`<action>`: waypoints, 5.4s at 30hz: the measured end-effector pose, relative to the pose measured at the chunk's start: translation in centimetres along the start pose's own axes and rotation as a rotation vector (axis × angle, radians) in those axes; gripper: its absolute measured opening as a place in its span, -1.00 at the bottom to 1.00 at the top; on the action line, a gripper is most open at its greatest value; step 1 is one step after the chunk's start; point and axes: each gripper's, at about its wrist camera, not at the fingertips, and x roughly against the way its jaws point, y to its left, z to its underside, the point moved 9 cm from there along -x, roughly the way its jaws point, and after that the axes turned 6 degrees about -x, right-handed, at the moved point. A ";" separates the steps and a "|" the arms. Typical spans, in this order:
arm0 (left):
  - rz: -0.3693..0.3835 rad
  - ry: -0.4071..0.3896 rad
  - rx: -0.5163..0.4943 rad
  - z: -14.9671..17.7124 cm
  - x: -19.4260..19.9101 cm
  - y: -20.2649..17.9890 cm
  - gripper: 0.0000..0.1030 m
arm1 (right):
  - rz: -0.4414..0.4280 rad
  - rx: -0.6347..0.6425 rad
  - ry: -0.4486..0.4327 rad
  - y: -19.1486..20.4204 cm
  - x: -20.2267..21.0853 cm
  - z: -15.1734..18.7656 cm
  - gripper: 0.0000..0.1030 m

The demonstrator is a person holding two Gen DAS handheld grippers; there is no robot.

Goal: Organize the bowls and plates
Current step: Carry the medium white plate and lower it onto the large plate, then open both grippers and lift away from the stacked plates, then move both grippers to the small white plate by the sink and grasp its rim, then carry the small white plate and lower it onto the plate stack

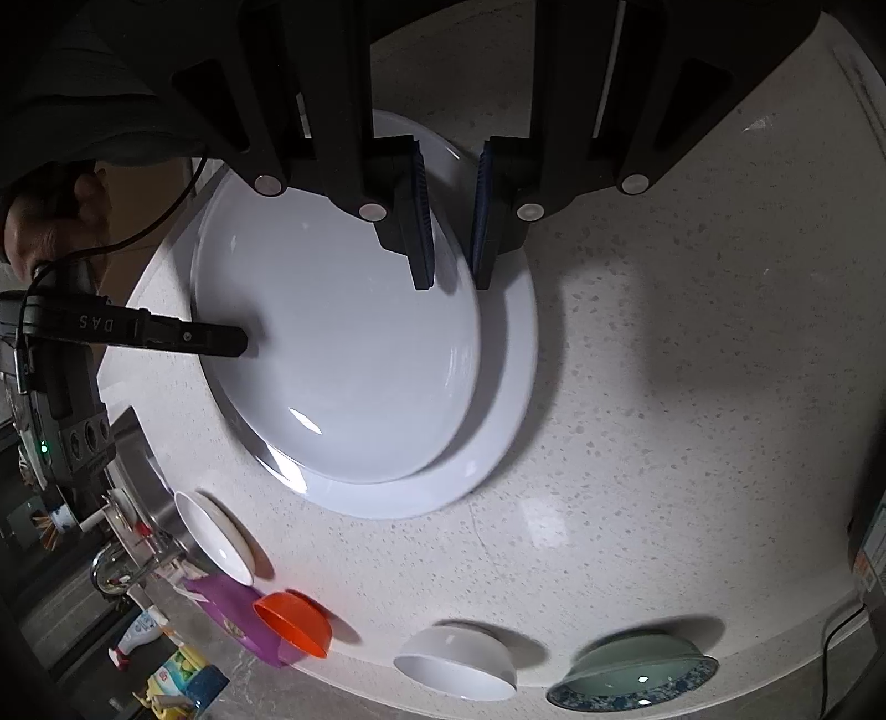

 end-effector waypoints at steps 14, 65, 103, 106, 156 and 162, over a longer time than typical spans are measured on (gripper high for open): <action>0.055 -0.133 0.059 -2.2 3.5 1.2 -0.47 | -0.019 0.003 -0.029 0.6 0.2 -0.4 -0.36; -0.007 -0.146 0.240 -25.2 -12.3 -25.2 0.63 | -0.239 0.045 -0.148 -23.1 18.9 -22.0 0.36; -0.009 -0.063 0.212 -28.4 -19.7 -25.2 -0.74 | -0.139 0.049 -0.001 -24.3 12.9 -22.5 -0.80; -0.015 -0.061 0.210 -28.2 -19.7 -25.5 -0.74 | -0.126 0.054 -0.002 -24.3 13.0 -22.5 -0.80; -0.155 -0.248 0.486 -1.6 5.4 -8.7 -0.74 | -0.228 0.438 0.184 3.5 7.4 -5.8 -0.80; -0.174 -0.223 0.516 2.7 6.4 -5.2 -0.73 | -0.216 0.465 0.232 5.5 4.7 -3.2 -0.80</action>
